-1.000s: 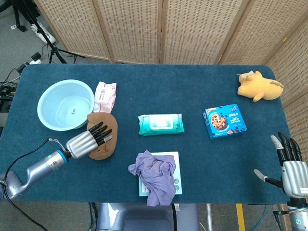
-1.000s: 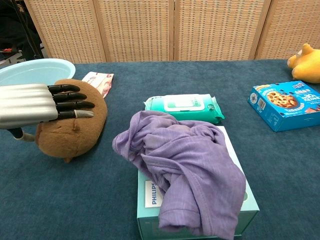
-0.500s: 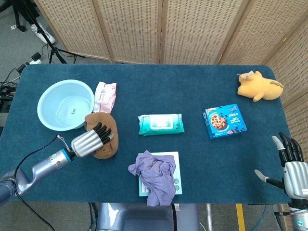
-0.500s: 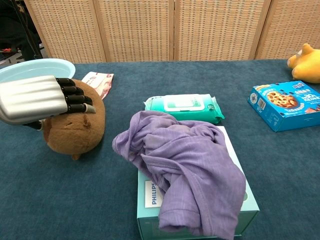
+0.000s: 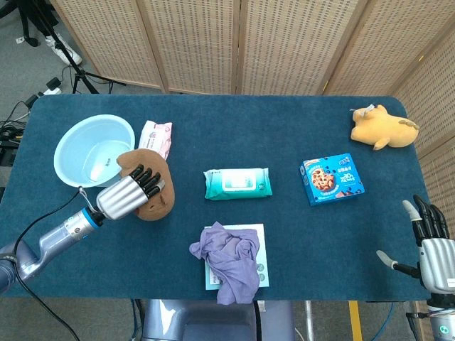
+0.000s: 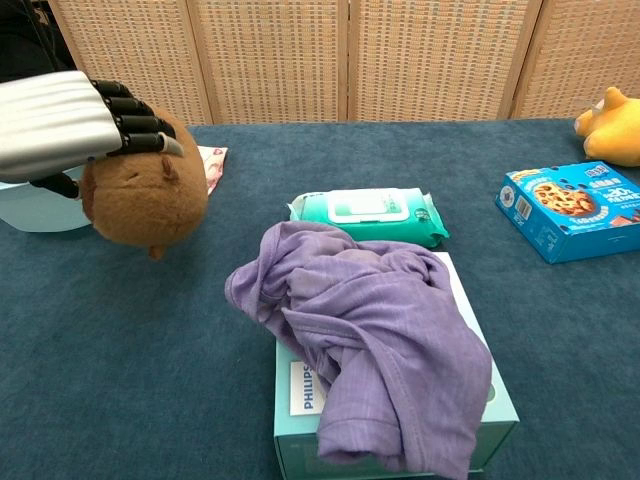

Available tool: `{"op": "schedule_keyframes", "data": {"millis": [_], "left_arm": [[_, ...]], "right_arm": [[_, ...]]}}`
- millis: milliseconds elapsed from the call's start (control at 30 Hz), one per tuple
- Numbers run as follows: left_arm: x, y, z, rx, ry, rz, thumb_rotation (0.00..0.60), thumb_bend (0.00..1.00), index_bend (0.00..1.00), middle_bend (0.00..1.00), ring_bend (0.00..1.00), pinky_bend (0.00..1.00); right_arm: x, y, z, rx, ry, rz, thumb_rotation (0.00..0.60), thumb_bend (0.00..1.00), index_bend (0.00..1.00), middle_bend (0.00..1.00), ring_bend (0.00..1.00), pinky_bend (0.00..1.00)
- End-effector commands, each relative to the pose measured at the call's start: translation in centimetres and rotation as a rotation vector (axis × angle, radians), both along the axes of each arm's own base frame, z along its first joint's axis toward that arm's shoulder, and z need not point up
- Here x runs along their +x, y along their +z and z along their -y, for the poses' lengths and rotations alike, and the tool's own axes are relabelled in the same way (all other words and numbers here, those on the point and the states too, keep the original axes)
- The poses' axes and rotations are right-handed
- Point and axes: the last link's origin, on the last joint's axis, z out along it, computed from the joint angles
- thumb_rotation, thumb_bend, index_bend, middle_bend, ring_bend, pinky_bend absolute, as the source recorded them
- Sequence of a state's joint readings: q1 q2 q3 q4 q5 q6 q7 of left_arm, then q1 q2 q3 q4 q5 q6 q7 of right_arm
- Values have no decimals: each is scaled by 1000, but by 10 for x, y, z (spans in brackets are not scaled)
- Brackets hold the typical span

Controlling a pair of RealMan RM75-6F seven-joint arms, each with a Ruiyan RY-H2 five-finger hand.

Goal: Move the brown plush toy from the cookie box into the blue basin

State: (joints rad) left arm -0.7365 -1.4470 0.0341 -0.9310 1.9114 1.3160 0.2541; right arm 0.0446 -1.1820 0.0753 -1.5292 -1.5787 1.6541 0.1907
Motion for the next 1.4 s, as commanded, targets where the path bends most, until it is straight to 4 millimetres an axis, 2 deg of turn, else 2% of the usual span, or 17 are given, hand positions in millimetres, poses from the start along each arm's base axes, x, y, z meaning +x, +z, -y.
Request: {"op": "schedule_keyframes", "data": {"millis": [33,233,533,767,933,1067,1133,1200,1300,1400], "left_arm": [[11,14,-5,35,-19,24,600,511,739,381,442,370],[27,44,-13,108,-27,59,600,508,739,381,442,370],[25,72,-19,170,14,95,600,501,739,381,442,370],[-5,101,-22,238,80,10,600,467,739,380,440,370],[-49,117,-26,301,256,-10,600,433,716,335,439,370],[-76,123,-30,357,358,-46,600,375,555,201,358,366],[-82,122,-31,372,401,-37,600,324,426,112,284,311],[-86,119,-33,380,435,-27,600,252,256,18,174,194],[-87,113,-35,378,469,-19,600,179,120,0,58,66],[-84,107,-36,384,469,-13,600,106,60,0,0,0]], "right_arm": [[-1,0,0,1,-3,0,600,0,0,0,0,0],[-1,0,0,6,-7,-4,600,0,0,0,0,0],[0,-1,0,11,-9,-8,600,0,0,0,0,0],[0,-1,0,12,-7,-8,600,0,0,0,0,0],[2,-3,0,16,-3,-16,600,0,0,0,0,0],[3,-6,0,22,-5,-28,600,0,0,0,0,0],[3,-8,0,26,-3,-32,600,0,0,0,0,0],[4,-9,0,29,-3,-37,600,0,0,0,0,0],[4,-9,0,28,-7,-40,600,0,0,0,0,0],[3,-8,0,25,-10,-36,600,0,0,0,0,0]]}}
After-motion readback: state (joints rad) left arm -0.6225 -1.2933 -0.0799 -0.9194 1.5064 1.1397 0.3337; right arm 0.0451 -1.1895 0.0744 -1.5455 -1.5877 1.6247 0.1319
